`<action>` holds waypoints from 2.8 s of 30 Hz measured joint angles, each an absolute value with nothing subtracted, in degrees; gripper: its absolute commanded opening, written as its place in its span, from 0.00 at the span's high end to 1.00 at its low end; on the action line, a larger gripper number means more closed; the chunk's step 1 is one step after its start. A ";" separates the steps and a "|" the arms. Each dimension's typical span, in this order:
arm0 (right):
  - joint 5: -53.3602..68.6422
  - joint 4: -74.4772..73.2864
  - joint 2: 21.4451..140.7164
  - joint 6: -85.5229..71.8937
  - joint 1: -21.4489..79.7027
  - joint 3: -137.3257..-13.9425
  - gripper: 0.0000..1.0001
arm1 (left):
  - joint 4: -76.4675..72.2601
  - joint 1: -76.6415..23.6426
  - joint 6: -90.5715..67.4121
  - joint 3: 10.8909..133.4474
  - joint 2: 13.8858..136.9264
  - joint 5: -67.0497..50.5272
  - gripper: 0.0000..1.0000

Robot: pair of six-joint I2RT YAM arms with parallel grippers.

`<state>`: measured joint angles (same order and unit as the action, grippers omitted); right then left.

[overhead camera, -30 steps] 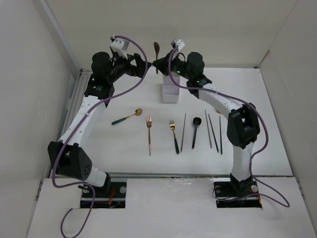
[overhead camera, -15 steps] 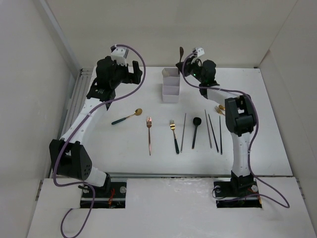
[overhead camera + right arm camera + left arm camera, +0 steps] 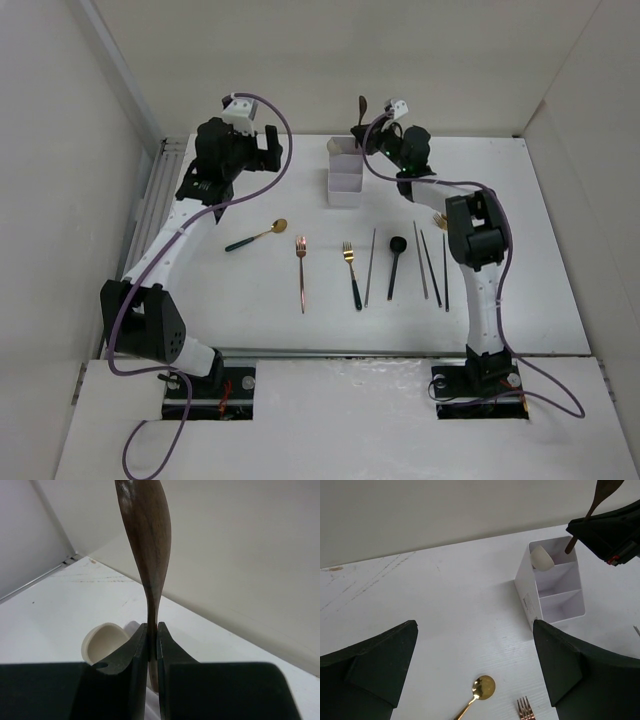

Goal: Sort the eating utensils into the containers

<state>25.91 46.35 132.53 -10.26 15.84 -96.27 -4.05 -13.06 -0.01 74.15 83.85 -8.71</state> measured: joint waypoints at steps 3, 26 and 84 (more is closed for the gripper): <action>25.26 46.48 133.60 -10.07 15.90 -97.93 1.00 | -4.10 -13.02 -0.01 74.00 83.90 -8.43 0.00; 21.98 44.58 121.14 -4.69 17.82 -83.00 0.36 | 4.27 -8.54 27.24 64.45 87.92 -16.97 0.24; 35.00 22.68 105.97 10.02 32.12 -94.59 0.30 | -14.11 -4.82 -0.71 80.73 86.19 -45.58 1.00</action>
